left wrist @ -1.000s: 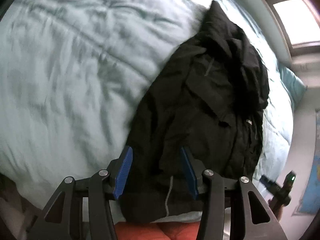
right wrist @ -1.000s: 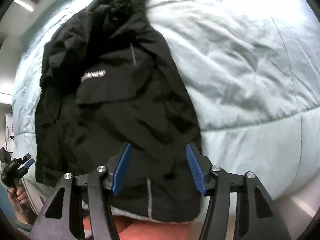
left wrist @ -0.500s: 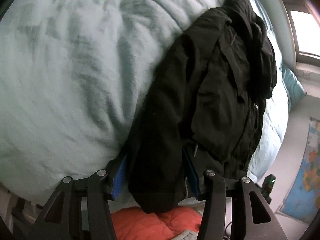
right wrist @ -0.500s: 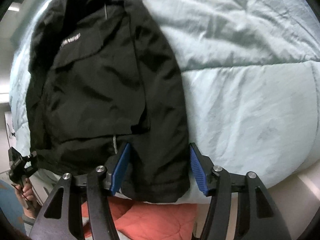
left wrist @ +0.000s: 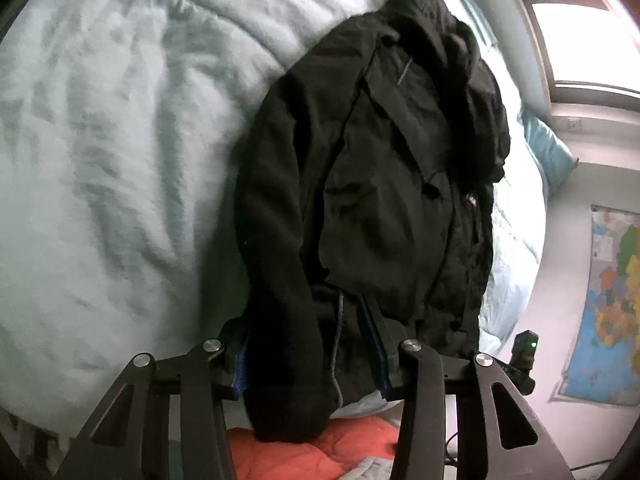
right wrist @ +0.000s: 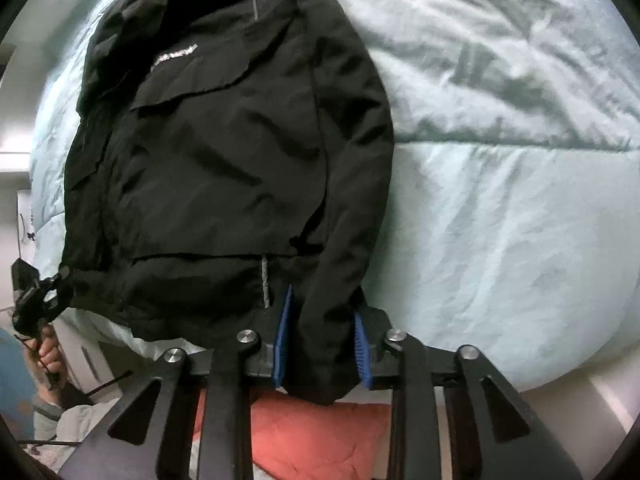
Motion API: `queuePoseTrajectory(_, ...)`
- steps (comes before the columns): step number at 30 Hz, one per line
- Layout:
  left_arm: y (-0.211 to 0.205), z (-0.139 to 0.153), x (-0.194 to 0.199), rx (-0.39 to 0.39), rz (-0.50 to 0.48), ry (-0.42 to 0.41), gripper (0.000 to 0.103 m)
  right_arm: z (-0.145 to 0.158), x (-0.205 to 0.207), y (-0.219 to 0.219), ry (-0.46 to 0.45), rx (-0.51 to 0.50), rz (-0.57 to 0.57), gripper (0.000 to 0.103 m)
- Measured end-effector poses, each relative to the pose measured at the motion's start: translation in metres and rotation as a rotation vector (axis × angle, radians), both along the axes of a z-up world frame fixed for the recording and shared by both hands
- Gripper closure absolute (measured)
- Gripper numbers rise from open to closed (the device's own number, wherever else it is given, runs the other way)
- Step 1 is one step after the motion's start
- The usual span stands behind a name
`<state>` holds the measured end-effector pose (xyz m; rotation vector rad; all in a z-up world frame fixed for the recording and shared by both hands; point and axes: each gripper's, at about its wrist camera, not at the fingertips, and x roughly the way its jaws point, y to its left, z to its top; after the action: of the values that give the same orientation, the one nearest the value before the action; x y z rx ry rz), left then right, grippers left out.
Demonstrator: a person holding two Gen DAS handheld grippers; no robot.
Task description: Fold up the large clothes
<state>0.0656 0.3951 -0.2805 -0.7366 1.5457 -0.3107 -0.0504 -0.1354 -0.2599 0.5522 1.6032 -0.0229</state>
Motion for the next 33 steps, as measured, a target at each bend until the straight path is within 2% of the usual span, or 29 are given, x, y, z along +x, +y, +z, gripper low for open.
queuePoseTrajectory(1, -0.001, -0.005, 0.001, -0.003, 0.005, 0.015, 0.056, -0.004, 0.000, -0.001, 0.010, 0.009, 0.001, 0.067)
queuePoseTrajectory(3, -0.004, -0.011, 0.001, 0.004, 0.003, 0.031, 0.057, -0.014, 0.002, -0.002, 0.025, 0.048, -0.017, 0.053)
queuePoseTrajectory(6, -0.009, -0.010, 0.003, 0.030, 0.001, 0.025, 0.056, -0.026, 0.002, 0.001, 0.047, 0.075, -0.036, 0.052)
queuePoseTrajectory(7, -0.012, -0.007, 0.004, 0.037, -0.002, 0.012, 0.063, -0.026, 0.003, 0.001, 0.044, 0.078, -0.032, 0.053)
queuePoseTrajectory(8, -0.015, -0.001, 0.006, 0.042, -0.012, -0.010, 0.074, -0.025, 0.003, 0.001, 0.037, 0.076, -0.027, 0.063)
queuePoseTrajectory(10, -0.019, 0.010, 0.010, 0.052, -0.027, -0.048, 0.086, -0.016, 0.005, 0.002, 0.011, 0.069, -0.017, 0.083)
queuePoseTrajectory(11, -0.021, 0.019, 0.014, 0.046, -0.030, -0.075, 0.088, -0.012, 0.007, 0.006, 0.002, 0.059, -0.013, 0.085)
queuePoseTrajectory(17, -0.035, 0.069, 0.047, 0.019, -0.043, -0.199, 0.089, 0.027, 0.021, 0.008, -0.071, 0.008, 0.013, 0.088)
queuePoseTrajectory(22, -0.044, 0.108, 0.084, -0.006, -0.026, -0.282, 0.089, 0.071, 0.046, -0.015, -0.170, 0.050, -0.010, 0.088)
queuePoseTrajectory(25, -0.049, 0.138, 0.107, -0.025, -0.024, -0.359, 0.089, 0.105, 0.071, -0.024, -0.254, 0.044, -0.011, 0.088)
queuePoseTrajectory(29, -0.057, 0.182, 0.149, -0.010, -0.023, -0.468, 0.089, 0.139, 0.115, -0.022, -0.349, 0.040, -0.031, 0.088)
queuePoseTrajectory(33, -0.063, 0.206, 0.199, 0.018, -0.021, -0.535, 0.088, 0.171, 0.159, -0.050, -0.444, 0.021, -0.032, 0.088)
